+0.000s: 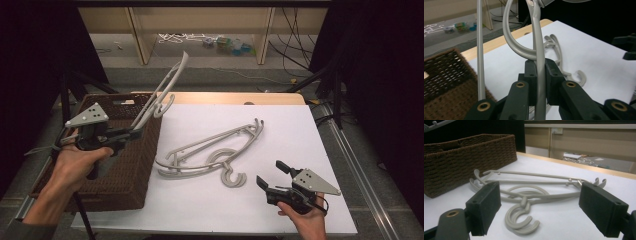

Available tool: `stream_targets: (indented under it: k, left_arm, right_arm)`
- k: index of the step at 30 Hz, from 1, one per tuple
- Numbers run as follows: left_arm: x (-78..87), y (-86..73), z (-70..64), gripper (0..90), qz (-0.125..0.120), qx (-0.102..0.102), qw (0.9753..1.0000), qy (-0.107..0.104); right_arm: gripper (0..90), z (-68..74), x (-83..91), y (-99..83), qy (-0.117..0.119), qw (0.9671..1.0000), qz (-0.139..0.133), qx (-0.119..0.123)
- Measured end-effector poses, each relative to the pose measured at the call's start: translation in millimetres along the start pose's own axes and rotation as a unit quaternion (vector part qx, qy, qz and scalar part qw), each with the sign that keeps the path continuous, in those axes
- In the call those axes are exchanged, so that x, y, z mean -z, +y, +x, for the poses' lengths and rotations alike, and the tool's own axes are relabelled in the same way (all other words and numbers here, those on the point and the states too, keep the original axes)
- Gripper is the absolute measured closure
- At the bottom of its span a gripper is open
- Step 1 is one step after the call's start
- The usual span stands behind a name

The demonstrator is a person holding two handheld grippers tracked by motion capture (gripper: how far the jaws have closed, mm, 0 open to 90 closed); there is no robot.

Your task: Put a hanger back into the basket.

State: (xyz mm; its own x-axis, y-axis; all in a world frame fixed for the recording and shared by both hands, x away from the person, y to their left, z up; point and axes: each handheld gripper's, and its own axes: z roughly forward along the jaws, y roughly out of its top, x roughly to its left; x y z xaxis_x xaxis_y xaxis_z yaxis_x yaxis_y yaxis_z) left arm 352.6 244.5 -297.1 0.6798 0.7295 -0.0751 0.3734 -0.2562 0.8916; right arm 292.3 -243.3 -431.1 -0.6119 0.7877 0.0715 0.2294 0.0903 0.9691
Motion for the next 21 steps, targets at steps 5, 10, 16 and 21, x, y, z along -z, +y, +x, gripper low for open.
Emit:
stream_targets:
  k: [5,10,16,21]
  left_arm:
    - [6.6,-10.4,13.1,81.6,0.007,-0.007,0.9999,0.009]
    - [17.0,-22.9,23.5,81.6,0.017,-0.014,0.9992,0.033]
    - [26.8,-39.8,33.1,81.6,0.033,-0.031,0.9976,0.052]
    - [29.9,-50.7,40.3,81.6,0.053,-0.061,0.9952,0.055]
  right_arm:
    - [18.6,-0.4,0.7,0.2,-0.004,1.0,0.006,0.003]
    - [18.6,-0.3,0.6,0.1,-0.004,1.0,0.008,0.003]
    - [18.6,-0.6,0.4,-0.4,-0.003,0.9999,0.01,-0.001]
    - [18.6,-0.6,0.0,-0.7,-0.005,0.9999,0.011,0.001]
